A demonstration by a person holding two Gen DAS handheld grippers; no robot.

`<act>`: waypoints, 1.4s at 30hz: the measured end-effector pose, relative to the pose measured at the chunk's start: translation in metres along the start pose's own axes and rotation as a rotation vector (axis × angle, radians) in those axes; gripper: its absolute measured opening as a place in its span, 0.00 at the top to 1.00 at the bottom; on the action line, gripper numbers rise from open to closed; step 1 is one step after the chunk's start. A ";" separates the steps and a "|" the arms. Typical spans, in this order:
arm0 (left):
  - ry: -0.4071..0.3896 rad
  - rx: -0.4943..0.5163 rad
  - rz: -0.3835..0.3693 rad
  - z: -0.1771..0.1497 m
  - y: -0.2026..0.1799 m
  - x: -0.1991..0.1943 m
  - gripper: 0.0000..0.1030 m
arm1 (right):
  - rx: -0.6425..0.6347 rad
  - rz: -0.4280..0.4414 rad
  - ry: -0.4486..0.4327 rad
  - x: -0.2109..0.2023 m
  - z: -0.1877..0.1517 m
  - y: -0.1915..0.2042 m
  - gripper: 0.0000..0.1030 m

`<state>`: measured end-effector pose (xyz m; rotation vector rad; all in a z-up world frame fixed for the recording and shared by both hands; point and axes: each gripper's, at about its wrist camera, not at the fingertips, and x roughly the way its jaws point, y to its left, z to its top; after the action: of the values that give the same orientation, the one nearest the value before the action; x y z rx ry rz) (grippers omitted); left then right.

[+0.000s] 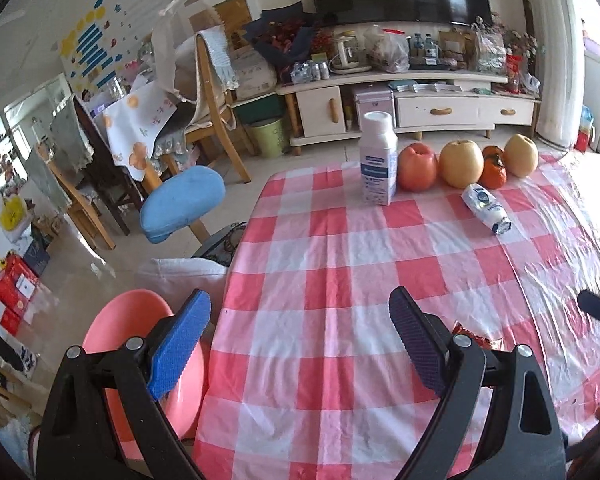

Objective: Collect trash
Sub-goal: 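Move both open tools back over the small red packet and yogurt bottle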

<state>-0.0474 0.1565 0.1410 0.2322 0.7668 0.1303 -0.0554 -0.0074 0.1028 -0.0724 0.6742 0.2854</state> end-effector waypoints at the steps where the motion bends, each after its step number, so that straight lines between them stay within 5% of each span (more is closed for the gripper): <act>1: -0.002 0.013 0.002 0.000 -0.005 -0.001 0.13 | 0.002 -0.004 0.007 0.001 0.000 -0.004 0.04; 24: 0.056 0.180 -0.050 -0.011 -0.072 0.005 0.12 | 0.194 -0.066 0.024 0.027 -0.001 -0.112 0.04; 30: 0.148 0.083 -0.184 -0.021 -0.081 0.015 0.15 | 0.286 -0.059 0.018 0.041 0.001 -0.145 0.04; 35: 0.265 -0.093 -0.313 -0.037 -0.088 0.031 0.26 | 0.326 -0.052 0.033 0.061 0.004 -0.164 0.05; 39: 0.319 -0.218 -0.321 -0.049 -0.089 0.044 0.28 | 0.314 -0.033 0.050 0.080 0.010 -0.166 0.20; 42: 0.342 -0.280 -0.299 -0.053 -0.088 0.054 0.32 | 0.304 -0.022 0.069 0.095 0.014 -0.167 0.21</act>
<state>-0.0431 0.0904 0.0455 -0.1776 1.1021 -0.0085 0.0713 -0.1431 0.0503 0.2012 0.7783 0.1576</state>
